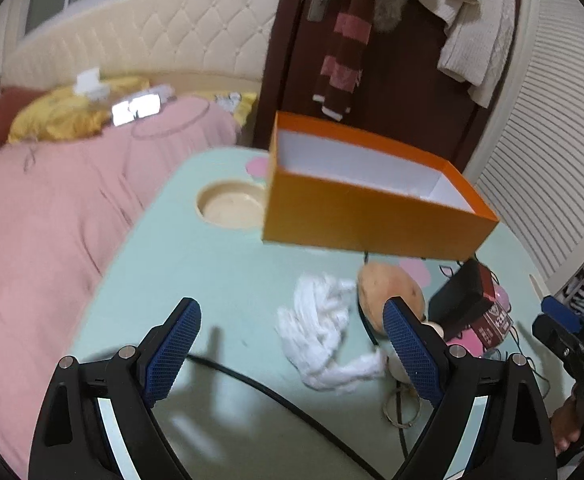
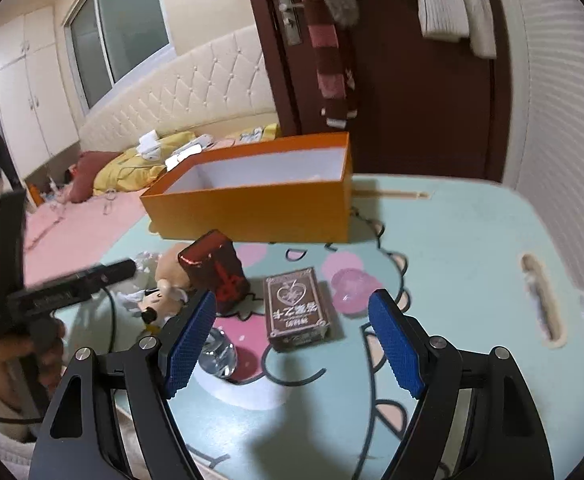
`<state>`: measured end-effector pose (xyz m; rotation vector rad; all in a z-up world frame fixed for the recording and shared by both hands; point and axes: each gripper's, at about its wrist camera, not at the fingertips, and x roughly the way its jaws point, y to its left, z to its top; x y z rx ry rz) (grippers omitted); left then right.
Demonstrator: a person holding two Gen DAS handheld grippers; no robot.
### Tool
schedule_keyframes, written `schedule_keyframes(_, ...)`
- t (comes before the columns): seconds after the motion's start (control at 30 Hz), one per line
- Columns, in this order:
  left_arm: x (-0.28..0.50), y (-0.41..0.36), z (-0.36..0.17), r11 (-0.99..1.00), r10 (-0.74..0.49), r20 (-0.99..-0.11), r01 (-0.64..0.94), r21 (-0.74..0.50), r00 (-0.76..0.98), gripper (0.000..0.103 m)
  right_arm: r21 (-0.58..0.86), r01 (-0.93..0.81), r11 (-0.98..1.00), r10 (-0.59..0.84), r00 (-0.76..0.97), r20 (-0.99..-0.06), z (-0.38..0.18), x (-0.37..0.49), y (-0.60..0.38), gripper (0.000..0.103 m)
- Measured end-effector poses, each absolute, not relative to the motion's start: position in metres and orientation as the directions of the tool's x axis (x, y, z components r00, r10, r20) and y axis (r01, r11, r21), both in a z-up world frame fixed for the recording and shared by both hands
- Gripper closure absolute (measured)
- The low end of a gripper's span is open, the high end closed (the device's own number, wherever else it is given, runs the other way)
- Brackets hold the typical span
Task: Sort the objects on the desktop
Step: 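Reach into the orange box and grasp the white tube with the left tool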
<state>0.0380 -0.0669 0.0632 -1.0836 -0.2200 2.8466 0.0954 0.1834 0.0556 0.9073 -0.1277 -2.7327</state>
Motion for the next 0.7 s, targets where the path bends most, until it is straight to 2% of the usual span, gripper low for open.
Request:
schedule_keyframes(0.07,0.034,-0.068,0.078,-0.990,0.124,-0.646,-0.048,-0.134,-0.753,0.011,0.150,0.232,-0.961,-0.276,-0.776,-0.567,0.058,0.097,0.181,0.019)
schedule_keyframes(0.27,-0.005,-0.053,0.128,-0.987,0.156,-0.646,-0.147,-0.069,-0.747,0.011,0.221,0.357,-0.908,-0.418,-0.734,-0.535,0.056,0.099,0.180,0.019)
schedule_keyframes(0.4,-0.048,-0.028,0.148,-0.976,0.187,-0.681,-0.214,-0.046,-0.708,0.011,0.290,0.321,-0.902,-0.430,-0.731,-0.530,0.051,0.094,0.194,0.019)
schedule_keyframes(0.6,-0.116,0.025,0.128,-0.933,0.224,-0.784,-0.359,-0.001,-0.579,0.011,0.312,0.228,-0.922,-0.371,-0.750,-0.548,0.047,0.089,0.209,0.019)
schedule_keyframes(0.7,-0.145,0.048,0.104,-0.913,0.211,-0.842,-0.409,0.013,-0.498,0.021,0.297,0.199,-0.934,-0.339,-0.752,-0.565,0.045,0.087,0.211,0.019)
